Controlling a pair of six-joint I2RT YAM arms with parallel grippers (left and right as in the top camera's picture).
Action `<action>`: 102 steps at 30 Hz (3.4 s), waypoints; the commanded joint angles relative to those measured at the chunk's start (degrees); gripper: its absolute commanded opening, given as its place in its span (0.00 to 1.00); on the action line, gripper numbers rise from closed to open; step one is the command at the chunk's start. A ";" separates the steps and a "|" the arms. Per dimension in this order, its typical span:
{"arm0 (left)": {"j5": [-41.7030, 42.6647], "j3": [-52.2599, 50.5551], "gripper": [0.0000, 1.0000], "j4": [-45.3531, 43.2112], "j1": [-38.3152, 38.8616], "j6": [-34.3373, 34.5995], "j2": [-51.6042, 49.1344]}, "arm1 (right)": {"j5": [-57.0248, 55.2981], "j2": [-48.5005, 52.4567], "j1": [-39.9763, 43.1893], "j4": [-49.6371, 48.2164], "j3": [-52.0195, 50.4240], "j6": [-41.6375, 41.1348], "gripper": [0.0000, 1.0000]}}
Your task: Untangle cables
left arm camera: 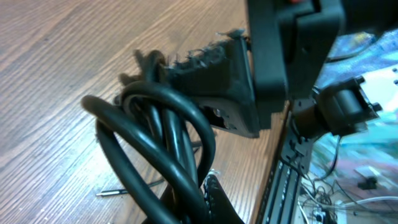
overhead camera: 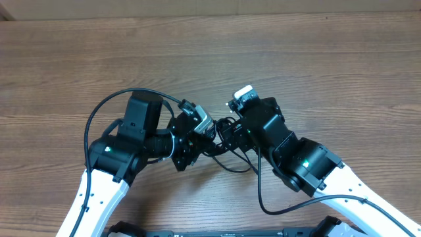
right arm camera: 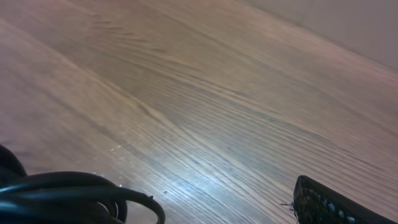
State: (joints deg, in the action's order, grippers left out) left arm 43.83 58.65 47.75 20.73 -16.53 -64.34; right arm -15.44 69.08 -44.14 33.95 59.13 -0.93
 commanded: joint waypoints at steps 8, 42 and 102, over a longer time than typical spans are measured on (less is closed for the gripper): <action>8.74 1.14 0.04 2.19 0.61 -5.18 -0.11 | 20.00 -0.15 9.11 -2.62 0.94 3.19 0.99; -3.30 1.14 0.06 1.29 -0.90 -3.41 -0.11 | 40.19 4.11 15.15 -2.93 0.94 2.43 0.04; -13.35 2.38 0.04 -31.30 6.19 18.84 -4.42 | 29.62 -3.50 18.01 17.42 0.94 -0.79 0.04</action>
State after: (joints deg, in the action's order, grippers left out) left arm 33.85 59.40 18.02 28.80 1.04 -72.01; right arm 15.88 64.66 -25.91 49.41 59.27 -1.98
